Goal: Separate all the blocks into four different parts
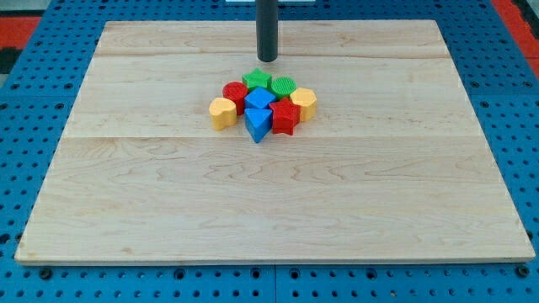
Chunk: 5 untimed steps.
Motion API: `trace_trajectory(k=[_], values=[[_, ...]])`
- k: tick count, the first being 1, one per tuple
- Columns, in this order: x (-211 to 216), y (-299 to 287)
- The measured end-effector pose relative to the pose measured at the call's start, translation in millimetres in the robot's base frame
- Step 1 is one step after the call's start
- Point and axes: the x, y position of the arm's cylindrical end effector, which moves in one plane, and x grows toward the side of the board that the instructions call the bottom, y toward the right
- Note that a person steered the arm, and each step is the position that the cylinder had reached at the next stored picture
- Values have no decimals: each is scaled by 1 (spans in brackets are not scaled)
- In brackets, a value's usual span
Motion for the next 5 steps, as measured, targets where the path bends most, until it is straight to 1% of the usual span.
trace_trajectory(k=[1, 2, 3, 4, 5], values=[[-2, -17], [1, -47], [30, -50], [49, -50], [49, -51]])
